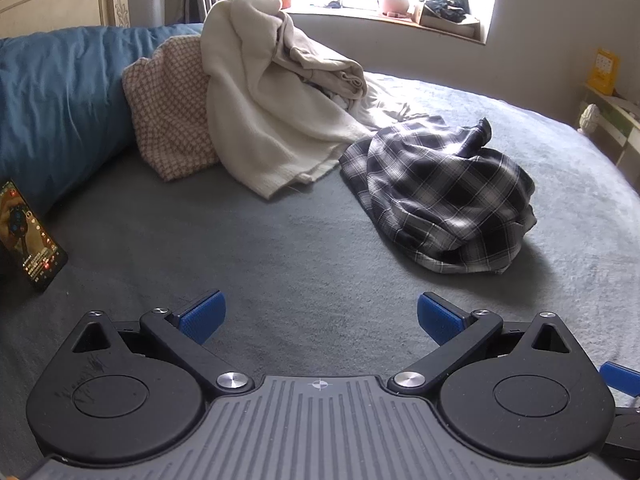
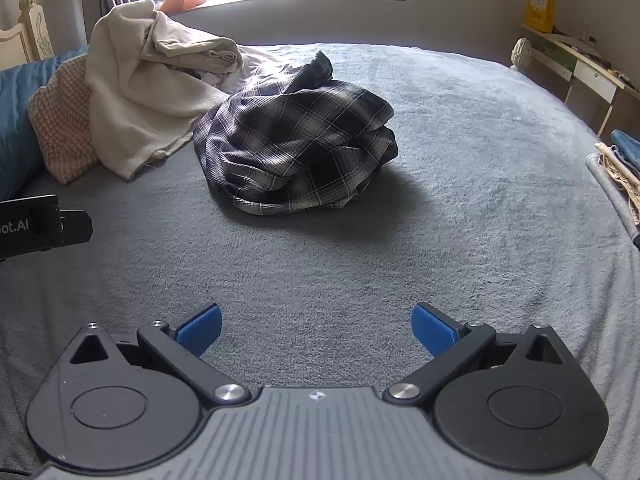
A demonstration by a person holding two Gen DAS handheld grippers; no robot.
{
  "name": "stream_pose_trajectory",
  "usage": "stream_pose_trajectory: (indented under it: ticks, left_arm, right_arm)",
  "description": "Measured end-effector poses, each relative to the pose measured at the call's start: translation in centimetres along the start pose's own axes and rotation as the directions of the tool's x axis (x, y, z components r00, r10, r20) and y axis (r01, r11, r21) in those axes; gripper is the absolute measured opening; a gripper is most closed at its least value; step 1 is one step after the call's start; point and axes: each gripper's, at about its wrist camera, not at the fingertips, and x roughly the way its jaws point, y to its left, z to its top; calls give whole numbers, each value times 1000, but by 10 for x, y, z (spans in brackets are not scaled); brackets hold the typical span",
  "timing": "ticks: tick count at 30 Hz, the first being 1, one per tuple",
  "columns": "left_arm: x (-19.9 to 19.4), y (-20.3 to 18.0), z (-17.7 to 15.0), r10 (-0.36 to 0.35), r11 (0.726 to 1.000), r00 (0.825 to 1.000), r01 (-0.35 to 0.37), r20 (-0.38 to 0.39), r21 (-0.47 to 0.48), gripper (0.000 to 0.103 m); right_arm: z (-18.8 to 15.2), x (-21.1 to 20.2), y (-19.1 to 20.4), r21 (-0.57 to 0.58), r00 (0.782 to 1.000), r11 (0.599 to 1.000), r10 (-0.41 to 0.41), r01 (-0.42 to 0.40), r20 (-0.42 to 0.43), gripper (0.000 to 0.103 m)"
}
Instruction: Fold clothes
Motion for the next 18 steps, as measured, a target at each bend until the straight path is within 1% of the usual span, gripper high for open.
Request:
stream_pose_trajectory:
  ticks: [6, 8, 11, 13, 18]
  left_arm:
    - [1, 9, -8, -6, 1000, 999, 7, 39, -23, 103]
    - [3, 8, -4, 0, 999, 999, 1, 35, -45, 103]
    - [2, 11, -6, -6, 997, 999, 8, 34, -73, 103]
    - [1, 12, -7, -3, 997, 999, 5, 38, -74, 103]
    - [-3, 14, -8, 2, 997, 998, 3, 61, -82, 103]
  right_arm:
    - [0, -5, 5, 3, 1000, 1000, -13, 13, 16, 103]
    - [4, -4, -2, 6, 1000, 1000, -17, 17, 20, 103]
    - [5, -2, -5, 15, 999, 999, -36, 36, 17, 103]
    - [5, -3, -4, 14, 999, 999, -49, 48, 14, 103]
    - [4, -2, -5, 11, 999, 999, -49, 49, 5, 103]
